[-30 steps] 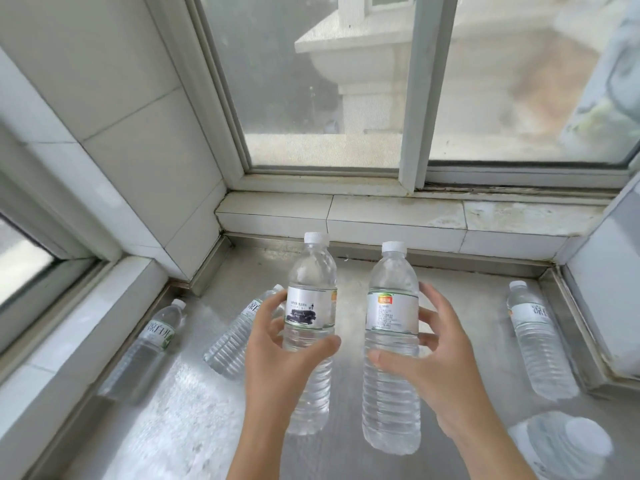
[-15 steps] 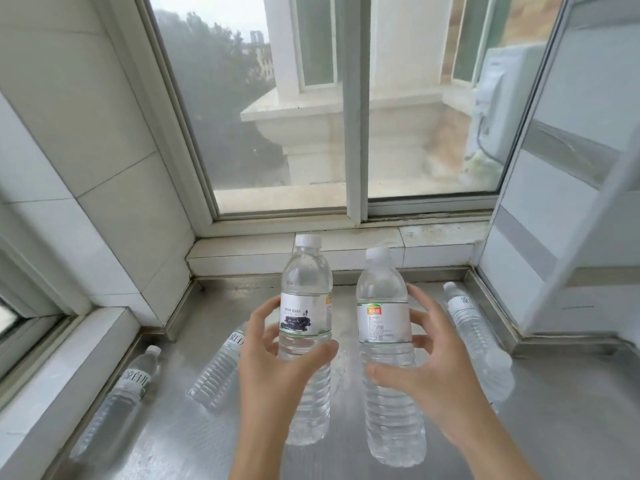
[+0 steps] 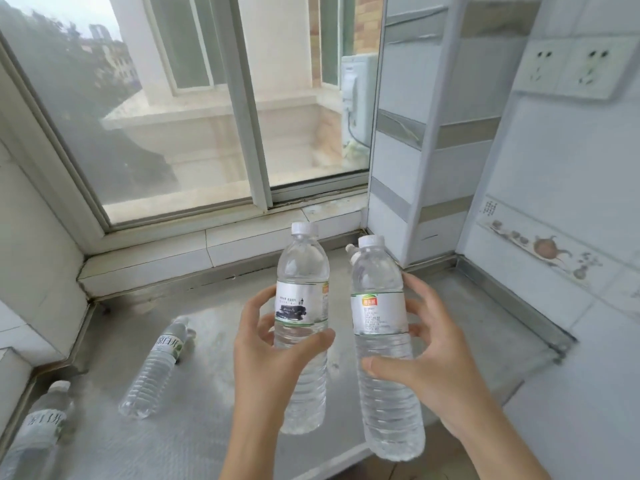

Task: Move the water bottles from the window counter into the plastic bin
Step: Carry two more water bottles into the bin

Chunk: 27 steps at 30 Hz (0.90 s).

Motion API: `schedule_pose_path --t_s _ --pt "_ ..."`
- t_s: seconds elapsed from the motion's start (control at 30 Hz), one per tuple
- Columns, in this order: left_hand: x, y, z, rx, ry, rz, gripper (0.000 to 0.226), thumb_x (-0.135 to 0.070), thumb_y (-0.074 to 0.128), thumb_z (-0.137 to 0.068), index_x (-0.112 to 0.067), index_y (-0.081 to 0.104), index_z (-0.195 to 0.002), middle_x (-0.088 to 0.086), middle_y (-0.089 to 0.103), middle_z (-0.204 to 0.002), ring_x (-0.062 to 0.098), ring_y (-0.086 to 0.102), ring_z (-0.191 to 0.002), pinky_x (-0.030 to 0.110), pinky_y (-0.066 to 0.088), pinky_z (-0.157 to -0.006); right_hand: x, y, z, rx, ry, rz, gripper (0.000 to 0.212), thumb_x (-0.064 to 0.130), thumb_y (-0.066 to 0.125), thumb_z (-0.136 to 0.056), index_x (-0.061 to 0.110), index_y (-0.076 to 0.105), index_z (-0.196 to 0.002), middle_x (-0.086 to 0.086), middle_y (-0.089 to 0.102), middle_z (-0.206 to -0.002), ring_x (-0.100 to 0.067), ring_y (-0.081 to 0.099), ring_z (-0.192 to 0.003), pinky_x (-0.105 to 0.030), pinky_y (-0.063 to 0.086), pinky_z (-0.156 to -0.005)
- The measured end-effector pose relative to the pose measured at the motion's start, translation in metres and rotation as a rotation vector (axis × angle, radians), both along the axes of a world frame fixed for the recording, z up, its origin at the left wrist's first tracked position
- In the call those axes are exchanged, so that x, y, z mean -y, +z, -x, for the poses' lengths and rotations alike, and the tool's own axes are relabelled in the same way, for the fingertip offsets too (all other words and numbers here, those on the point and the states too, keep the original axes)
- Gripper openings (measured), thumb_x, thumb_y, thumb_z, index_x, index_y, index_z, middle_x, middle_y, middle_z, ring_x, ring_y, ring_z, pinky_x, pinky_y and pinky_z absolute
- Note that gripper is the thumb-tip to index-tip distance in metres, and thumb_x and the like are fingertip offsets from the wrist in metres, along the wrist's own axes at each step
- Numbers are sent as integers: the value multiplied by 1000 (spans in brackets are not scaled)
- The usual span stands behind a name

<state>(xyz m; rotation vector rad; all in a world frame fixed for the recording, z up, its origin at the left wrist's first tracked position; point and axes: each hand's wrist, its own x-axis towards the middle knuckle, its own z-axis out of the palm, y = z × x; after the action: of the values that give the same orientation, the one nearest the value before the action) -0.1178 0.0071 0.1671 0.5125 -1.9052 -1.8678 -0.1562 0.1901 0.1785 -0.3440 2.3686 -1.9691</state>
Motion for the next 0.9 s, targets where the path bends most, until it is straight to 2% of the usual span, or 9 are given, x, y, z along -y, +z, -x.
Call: schedule_pose_path --t_s 0.17,0.37,0.43,0.53,0.67,0.83,0.9 --pt "-30 5 2 -8 -165 -5 80 -3 94 -53 -47 59 -110 -2 76 -96 15 75 -78 39 59 -75 -35 9 -24 -18 -166 13 100 9 88 -51 68 40 -116 32 58 -114 0 57 -102 -31 49 -85" --pt "-80 12 6 -32 -329 -27 79 -7 94 -47 -45 61 -109 -3 77 -94 18 76 -78 46 60 -78 -85 17 -55 -28 -346 15 101 7 87 -50 60 43 -124 23 60 -120 -5 60 -104 -43 52 -90" --pt "-103 14 5 -31 -380 -33 78 -6 94 -48 -44 61 -108 -3 77 -93 18 76 -79 47 60 -78 -105 19 -67 -32 -401 18 101 4 88 -50 59 44 -122 24 60 -118 -1 60 -101 -40 53 -88" --pt "-142 15 -2 -28 -472 -35 76 -17 91 -44 -43 60 -109 -3 77 -93 20 75 -80 49 60 -79 -141 19 -89 -31 -491 30 100 0 87 -51 61 44 -118 23 62 -114 4 60 -95 -30 51 -80" --pt "-202 14 -20 -21 -591 -24 77 -24 90 -41 -42 60 -110 -4 78 -90 19 75 -80 49 60 -78 -195 19 -129 -16 -620 20 105 5 89 -49 61 40 -124 20 62 -114 -1 62 -97 -34 53 -80" --pt "-289 12 -55 -4 -762 -30 75 -5 95 -53 -37 61 -112 -4 77 -87 18 75 -74 42 61 -73 -269 19 -195 -13 -784 30 107 2 89 -50 60 40 -125 21 61 -113 2 62 -94 -33 55 -76" --pt "-325 10 -75 15 -829 -34 76 -7 95 -51 -37 60 -112 -3 78 -88 17 75 -74 42 61 -73 -300 16 -224 -7 -842 27 106 2 89 -50 64 39 -121 22 60 -113 5 61 -92 -28 54 -72"
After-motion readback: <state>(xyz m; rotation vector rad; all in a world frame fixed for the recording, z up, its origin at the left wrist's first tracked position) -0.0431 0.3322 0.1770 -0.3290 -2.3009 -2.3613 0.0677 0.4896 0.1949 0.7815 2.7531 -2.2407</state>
